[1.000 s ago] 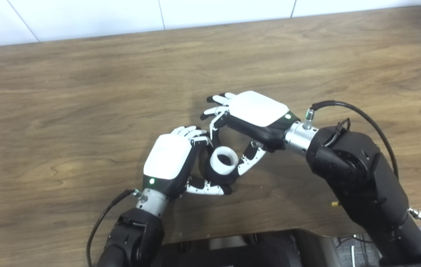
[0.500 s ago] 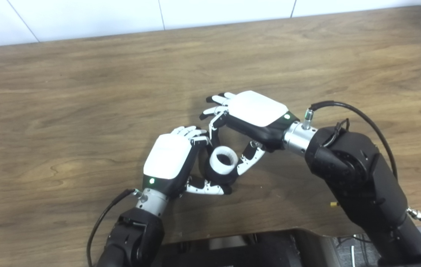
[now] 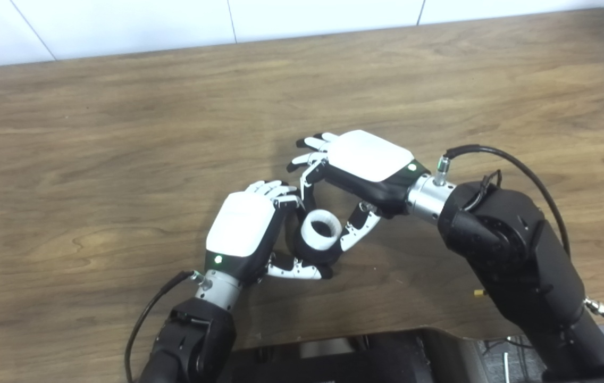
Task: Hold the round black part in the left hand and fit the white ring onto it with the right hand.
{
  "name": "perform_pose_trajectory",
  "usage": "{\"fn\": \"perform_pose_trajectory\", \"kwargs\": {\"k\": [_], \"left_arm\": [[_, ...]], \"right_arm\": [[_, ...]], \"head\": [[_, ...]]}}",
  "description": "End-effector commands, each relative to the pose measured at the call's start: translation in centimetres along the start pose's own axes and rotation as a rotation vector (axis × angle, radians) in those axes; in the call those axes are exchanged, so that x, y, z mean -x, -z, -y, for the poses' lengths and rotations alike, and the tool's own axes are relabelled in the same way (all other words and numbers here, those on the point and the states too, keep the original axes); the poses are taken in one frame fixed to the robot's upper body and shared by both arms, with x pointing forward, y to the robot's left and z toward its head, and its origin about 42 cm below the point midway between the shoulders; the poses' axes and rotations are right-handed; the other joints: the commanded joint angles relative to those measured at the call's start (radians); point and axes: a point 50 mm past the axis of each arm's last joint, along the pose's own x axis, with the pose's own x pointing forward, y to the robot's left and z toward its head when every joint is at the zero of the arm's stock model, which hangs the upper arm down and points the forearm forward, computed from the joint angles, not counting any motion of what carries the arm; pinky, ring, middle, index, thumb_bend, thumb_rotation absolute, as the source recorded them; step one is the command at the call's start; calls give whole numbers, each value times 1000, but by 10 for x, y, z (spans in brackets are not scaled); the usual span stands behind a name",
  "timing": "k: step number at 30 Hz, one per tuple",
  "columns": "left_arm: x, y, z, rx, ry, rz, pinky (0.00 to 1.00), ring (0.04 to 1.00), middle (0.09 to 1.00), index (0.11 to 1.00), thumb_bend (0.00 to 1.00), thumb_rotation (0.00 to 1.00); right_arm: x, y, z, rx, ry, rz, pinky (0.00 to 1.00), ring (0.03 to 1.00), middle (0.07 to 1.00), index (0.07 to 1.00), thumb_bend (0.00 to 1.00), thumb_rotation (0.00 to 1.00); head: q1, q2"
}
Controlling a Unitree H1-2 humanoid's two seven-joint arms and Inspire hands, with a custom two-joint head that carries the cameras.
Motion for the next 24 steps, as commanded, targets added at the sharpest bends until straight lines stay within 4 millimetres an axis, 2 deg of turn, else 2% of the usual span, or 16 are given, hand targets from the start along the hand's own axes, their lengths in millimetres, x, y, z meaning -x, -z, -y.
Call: {"fn": "perform_pose_trajectory", "kwargs": {"k": [1,24], "left_arm": [[-1,-4,1,-2,18,13,858,833,771,486,520,53],[-2,-5,-1,-3,25,12,858,841,774,486,518,53]], "right_arm": [[2,-8,16,45,62,40,990,976,865,482,526,140],[3,-13,22,65,63,56,991,979,866,483,526,139]], "head": [[0,1],[-1,8]]}}
